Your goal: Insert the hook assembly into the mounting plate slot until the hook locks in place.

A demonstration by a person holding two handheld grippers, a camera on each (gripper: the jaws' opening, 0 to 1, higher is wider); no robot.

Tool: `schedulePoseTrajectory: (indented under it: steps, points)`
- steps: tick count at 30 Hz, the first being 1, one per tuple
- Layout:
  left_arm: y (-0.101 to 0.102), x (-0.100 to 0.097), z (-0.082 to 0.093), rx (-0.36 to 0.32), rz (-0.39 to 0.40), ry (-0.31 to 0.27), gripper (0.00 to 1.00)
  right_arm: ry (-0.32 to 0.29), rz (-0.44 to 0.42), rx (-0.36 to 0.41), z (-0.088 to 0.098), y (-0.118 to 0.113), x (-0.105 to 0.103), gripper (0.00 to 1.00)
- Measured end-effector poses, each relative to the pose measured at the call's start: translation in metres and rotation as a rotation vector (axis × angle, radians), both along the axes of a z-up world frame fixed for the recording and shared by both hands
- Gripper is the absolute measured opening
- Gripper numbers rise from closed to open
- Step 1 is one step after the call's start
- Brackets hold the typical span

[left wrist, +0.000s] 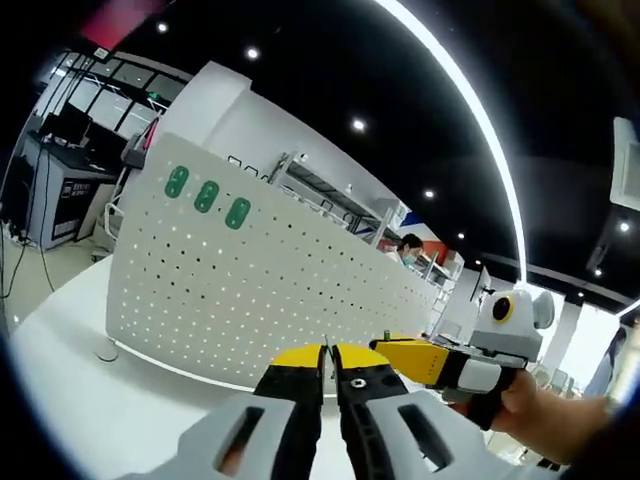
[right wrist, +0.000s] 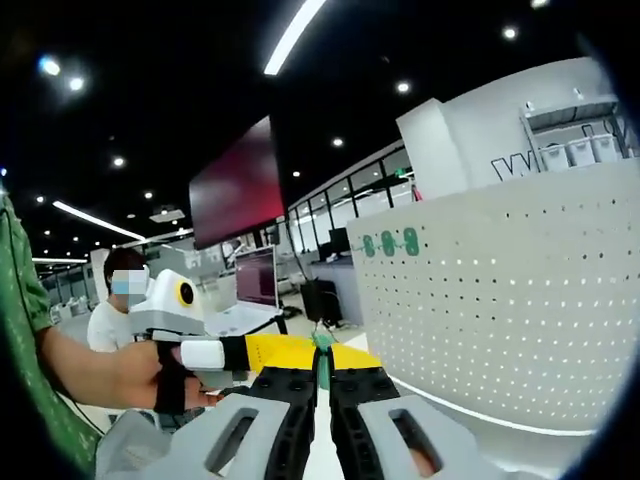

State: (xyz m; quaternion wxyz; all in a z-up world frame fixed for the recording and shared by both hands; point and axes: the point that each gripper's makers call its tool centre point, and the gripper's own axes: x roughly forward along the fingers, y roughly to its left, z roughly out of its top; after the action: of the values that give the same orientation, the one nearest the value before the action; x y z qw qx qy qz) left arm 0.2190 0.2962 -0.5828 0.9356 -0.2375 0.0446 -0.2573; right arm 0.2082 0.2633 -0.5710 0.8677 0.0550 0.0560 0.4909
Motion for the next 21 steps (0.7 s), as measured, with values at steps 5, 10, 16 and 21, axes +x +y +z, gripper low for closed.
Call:
schedulePoseTrajectory:
  steps: [5,10,16,21]
  points:
    - [-0.0001,-0.0017,0.0014,0.037,0.001,-0.013,0.03,-0.046,0.000,-0.064,-0.0011,0.0015,-0.0040,0.02]
    - [-0.0001,-0.0032,0.0037,0.080,0.004,-0.031,0.02,-0.097,-0.007,-0.145,-0.0029,0.0020,-0.0056,0.02]
    - [-0.0009,-0.0041,0.0046,0.094,-0.004,-0.028,0.02,-0.138,-0.023,-0.204,-0.0051,0.0034,-0.0047,0.02]
    - [-0.0032,-0.0051,0.0049,0.093,-0.014,-0.022,0.02,-0.184,-0.021,-0.257,-0.0073,0.0070,-0.0045,0.02]
